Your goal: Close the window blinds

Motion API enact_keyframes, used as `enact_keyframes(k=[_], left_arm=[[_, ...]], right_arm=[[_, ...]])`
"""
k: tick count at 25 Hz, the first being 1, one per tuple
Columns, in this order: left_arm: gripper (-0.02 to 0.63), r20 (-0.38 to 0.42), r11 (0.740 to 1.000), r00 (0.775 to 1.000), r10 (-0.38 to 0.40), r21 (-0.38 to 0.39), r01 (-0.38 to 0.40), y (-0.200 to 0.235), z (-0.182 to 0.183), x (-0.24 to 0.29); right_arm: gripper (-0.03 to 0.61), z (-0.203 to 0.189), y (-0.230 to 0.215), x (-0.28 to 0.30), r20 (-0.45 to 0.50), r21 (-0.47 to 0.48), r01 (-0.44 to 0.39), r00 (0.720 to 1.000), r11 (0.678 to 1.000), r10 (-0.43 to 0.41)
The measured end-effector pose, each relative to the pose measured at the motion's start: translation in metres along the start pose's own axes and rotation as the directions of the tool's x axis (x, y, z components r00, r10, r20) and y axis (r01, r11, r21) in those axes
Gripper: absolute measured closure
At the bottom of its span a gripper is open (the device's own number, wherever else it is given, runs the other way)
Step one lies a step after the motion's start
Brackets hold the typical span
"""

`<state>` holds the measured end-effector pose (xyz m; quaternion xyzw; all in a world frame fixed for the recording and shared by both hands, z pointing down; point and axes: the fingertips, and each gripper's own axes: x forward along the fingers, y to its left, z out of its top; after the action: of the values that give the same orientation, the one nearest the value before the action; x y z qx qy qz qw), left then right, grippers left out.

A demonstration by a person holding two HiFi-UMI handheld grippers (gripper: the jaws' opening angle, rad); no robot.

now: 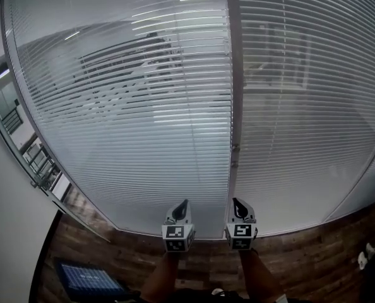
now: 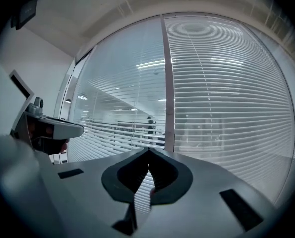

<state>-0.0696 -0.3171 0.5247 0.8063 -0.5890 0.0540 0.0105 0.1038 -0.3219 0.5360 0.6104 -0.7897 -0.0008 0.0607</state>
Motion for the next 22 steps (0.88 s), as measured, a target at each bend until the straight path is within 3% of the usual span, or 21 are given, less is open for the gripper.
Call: enact_keyframes(k=[6,10,14,22], left_arm=[[0.620,0.007,1.000,1.000,0.002,-0.026,-0.002,0.002,-0.014,-0.002],[0.620,-0.007,0.998,0.999,-0.051,-0.029,0.051,-0.005,0.001,0.029],[0.620,0.033,0.997,0.996,-0.081,0.016,0.081,0.007,0.024,0.045],[0.620,0.021,0.993,0.993,-0.114,0.013,0.114,0.037,0.026,0.083]], right_arm=[[0.575,0.007,0.008,0.001,0.057,-0.020,-0.029,0.998,0.999,0.030],[0.575,0.018,-0.010,0.025,0.073,-0.029,-0.003,0.997,1.000,0.005],[0.575,0.028,-0.009,0.041,0.101,-0.011,0.027,0.995,1.000,-0.026],[0.575,0.041,-0.008,0.069,0.081,-0.037,0.085,0.993,0.996,-0.082]])
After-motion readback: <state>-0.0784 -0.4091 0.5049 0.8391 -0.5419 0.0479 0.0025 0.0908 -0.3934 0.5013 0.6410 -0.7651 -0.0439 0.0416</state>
